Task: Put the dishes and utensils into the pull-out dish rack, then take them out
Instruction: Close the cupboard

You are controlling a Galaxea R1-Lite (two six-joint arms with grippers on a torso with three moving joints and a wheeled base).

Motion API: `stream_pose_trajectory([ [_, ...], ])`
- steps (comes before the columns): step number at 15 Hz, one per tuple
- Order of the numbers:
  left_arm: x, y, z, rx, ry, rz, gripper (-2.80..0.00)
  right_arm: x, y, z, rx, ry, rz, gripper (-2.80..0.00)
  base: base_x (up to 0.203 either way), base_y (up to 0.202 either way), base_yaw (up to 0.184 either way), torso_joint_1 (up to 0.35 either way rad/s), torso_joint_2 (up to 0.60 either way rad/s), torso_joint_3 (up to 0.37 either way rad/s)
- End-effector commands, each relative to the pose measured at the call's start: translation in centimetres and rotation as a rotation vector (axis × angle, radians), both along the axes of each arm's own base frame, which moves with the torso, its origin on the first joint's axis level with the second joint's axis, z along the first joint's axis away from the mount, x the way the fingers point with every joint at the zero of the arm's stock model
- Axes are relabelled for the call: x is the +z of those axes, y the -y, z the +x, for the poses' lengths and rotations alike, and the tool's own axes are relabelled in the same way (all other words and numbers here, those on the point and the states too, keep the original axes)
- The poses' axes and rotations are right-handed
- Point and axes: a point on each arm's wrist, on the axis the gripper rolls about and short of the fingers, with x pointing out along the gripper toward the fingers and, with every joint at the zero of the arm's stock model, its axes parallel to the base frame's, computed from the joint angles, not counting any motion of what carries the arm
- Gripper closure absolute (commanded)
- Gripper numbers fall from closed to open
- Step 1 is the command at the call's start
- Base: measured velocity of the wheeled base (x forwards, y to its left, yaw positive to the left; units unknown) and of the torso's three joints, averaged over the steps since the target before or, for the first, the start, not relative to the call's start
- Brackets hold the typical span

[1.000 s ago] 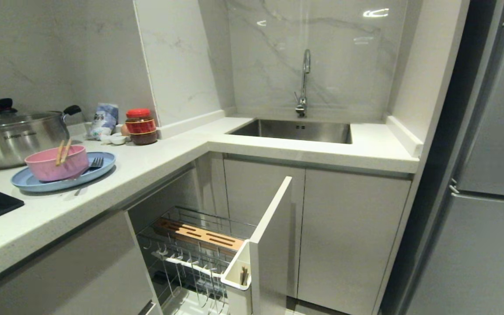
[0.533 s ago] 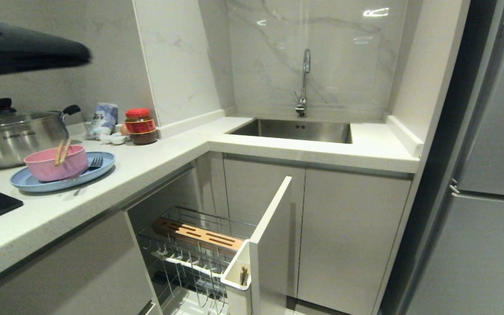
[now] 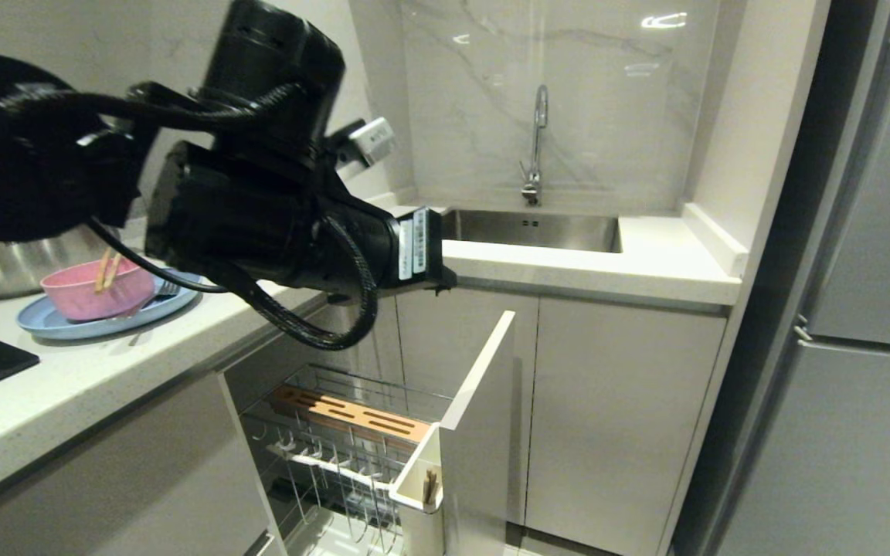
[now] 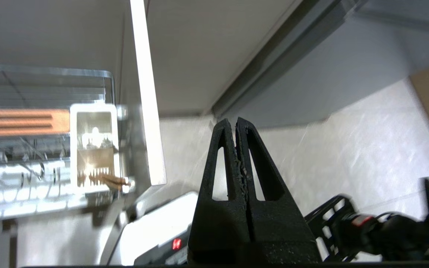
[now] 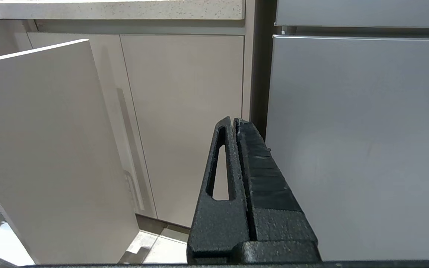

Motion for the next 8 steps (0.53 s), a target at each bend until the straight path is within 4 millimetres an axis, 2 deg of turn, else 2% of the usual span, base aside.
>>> stream_pose_trajectory([
  [1, -4.1, 2.9, 1.7, -0.023, -0.096, 0.089, 0.0, -0.7, 0.0, 0.2, 0.0, -0.025, 0.0, 0.0, 0.0, 0.0, 0.0, 0.0, 0.0, 0.0],
  [3, -6.1, 4.5, 1.9, -0.049, -0.137, 0.134, 0.0, -0.7, 0.0, 0.2, 0.0, -0.025, 0.0, 0.0, 0.0, 0.0, 0.0, 0.0, 0.0, 0.0],
  [8, -10.2, 6.3, 3.5, -0.004, -0.182, 0.247, 0.0, -0.7, 0.0, 0.2, 0.0, -0.025, 0.0, 0.0, 0.0, 0.0, 0.0, 0.0, 0.0, 0.0],
])
